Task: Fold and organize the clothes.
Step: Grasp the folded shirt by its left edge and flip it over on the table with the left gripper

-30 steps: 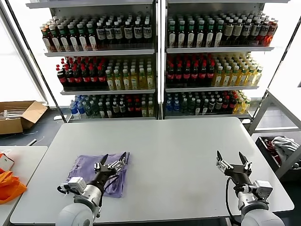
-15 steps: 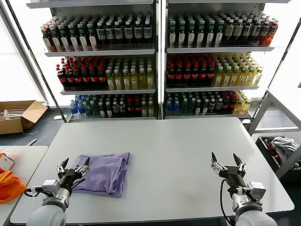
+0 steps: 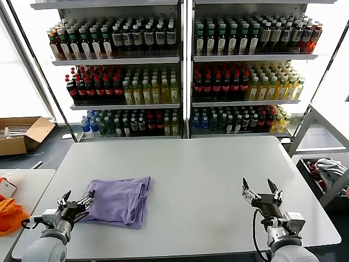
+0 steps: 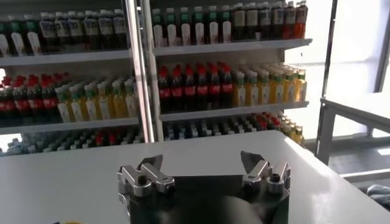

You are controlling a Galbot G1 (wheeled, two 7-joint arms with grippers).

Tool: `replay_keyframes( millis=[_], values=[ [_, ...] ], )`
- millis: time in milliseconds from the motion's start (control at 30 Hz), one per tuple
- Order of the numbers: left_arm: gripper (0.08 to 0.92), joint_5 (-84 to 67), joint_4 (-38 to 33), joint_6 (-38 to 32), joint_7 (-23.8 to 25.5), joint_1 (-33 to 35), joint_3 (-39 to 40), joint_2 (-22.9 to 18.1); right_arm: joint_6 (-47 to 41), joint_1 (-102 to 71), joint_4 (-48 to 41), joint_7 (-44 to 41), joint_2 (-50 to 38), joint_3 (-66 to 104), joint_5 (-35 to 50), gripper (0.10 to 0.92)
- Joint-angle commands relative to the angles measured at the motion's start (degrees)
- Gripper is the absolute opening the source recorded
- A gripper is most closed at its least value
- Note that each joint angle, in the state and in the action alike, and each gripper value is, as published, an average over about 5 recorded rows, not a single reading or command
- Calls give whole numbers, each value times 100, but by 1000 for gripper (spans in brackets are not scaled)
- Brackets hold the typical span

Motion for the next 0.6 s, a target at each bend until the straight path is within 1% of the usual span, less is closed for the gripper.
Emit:
replay_keyframes(
  millis=[33,167,367,600],
  values=[
    [823,-548,422,93,106,-179,188,-54,-112,14,124,-47,19,39,-10,823],
    [823,-557,445,98,124,-228,175,-65,-85,-107,229,-83,65,86,-9,823],
    [822,-571,343,93,146,-88,78,73,30,-161,121,-121,113,24,-24,823],
    [823,-937,236,177,170,-92,24,19,38,-72,29,-110,-9,31,-19,823]
  ],
)
